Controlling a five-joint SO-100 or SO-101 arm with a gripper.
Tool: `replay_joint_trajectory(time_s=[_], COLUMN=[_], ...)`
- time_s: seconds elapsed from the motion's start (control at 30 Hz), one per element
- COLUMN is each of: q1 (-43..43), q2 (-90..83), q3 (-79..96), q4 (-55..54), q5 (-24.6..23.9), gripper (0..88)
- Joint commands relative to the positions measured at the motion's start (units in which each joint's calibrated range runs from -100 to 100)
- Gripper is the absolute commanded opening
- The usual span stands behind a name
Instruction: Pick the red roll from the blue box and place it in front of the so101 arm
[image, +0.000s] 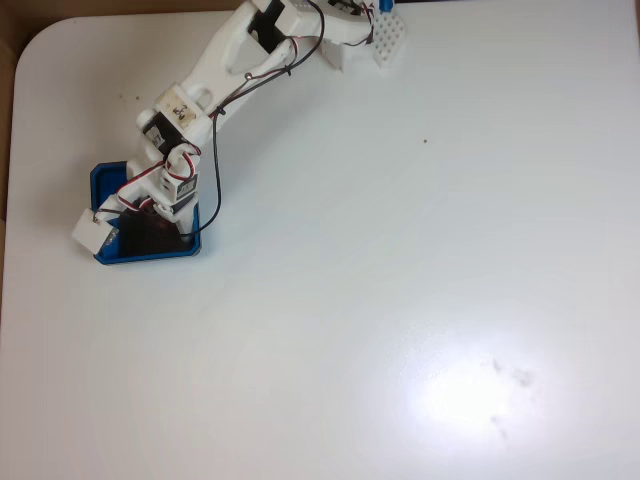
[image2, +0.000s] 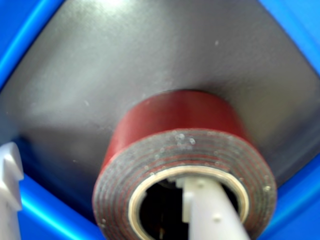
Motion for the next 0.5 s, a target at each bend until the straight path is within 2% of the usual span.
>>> replay_joint_trajectory(time_s=[0.0, 0.4, 0.47], q1=[-0.5, -0.5, -0.5], q2=[-0.3, -0.7, -0.8], q3=[-2.6, -2.6, -2.6], q4=[-0.2, -0.4, -0.4], q5=[0.3, -0.2, 0.1], gripper=[27.1, 1.8, 0.3])
